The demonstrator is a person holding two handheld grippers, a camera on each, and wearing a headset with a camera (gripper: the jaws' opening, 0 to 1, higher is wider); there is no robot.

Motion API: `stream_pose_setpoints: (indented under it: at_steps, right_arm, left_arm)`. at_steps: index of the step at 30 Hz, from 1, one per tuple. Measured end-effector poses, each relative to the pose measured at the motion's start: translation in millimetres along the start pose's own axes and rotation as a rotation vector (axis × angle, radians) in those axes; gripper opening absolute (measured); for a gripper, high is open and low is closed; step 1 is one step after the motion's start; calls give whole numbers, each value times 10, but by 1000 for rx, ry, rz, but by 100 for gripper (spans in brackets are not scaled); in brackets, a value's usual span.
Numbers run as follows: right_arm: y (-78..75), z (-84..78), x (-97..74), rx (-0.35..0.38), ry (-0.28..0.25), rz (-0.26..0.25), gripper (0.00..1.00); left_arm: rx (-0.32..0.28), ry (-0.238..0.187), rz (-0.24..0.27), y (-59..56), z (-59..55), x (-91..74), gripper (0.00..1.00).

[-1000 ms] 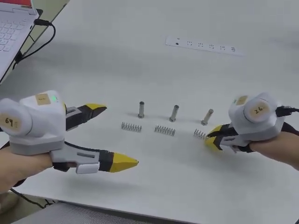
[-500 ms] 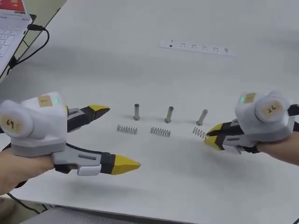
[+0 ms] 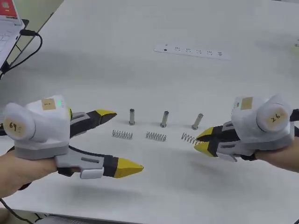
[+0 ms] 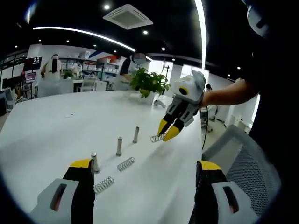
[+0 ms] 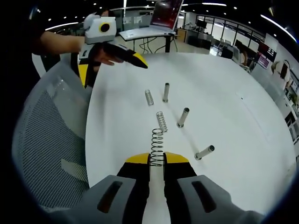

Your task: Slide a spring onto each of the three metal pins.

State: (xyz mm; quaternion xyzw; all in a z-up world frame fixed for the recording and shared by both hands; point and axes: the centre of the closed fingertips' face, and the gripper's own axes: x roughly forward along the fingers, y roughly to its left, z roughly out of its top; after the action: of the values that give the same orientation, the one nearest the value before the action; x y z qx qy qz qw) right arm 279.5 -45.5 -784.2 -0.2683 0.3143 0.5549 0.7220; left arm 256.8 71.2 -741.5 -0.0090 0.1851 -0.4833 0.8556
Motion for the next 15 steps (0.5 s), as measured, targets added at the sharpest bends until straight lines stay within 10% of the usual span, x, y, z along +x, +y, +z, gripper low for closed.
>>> stream_pose_setpoints:
  at_steps: [15]
  right_arm:
    - [205,187,13,-97,-25,57,8]
  left_arm:
    - [13,35,-129,-201,-4,315,61]
